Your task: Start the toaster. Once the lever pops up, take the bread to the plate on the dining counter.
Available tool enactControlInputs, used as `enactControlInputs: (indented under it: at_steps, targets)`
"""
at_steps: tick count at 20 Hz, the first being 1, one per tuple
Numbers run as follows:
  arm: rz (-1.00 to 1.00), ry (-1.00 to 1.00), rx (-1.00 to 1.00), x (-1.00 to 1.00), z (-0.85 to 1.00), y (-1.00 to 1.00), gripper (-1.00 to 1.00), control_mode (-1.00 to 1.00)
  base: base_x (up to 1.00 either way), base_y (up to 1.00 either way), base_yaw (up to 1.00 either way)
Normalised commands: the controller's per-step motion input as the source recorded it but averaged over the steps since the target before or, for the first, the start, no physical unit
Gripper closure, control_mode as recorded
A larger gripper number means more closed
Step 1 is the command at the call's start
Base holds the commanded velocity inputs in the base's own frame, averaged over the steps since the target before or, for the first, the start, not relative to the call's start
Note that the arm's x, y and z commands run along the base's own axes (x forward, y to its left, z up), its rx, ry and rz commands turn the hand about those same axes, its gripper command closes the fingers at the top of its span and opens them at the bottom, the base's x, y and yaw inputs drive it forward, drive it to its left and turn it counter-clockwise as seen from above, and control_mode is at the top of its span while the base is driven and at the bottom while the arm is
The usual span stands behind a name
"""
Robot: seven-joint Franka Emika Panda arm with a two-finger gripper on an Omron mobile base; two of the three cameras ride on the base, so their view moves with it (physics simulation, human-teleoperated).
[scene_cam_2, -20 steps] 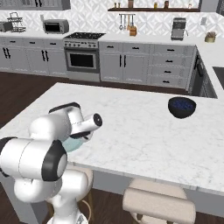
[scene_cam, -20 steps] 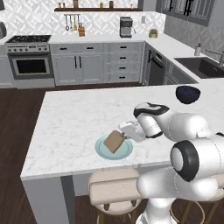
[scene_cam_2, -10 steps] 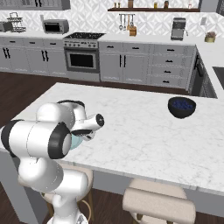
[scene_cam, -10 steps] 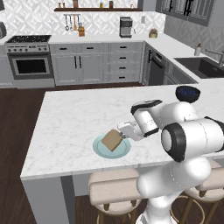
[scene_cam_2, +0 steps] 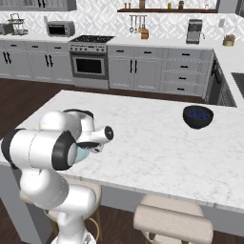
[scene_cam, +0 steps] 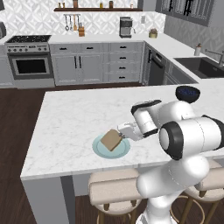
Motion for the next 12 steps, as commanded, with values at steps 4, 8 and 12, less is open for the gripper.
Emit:
enactControlInputs:
  at_steps: [4,8,12]
  targets:
    - [0.00,0.00,-0.02,-0.12,-0.05,0.00,-1.00,-1.00,0.00,0.00,0.00]
    - [0.00,0.00,-0.01,-0.22,-0.02,-0.19,-1.00,-1.00,0.00,0.00,0.00]
    - [0.00,0.00,-0.04,-0.16,-0.11,-0.40,-1.00,-1.00,0.00,0.00,0.00]
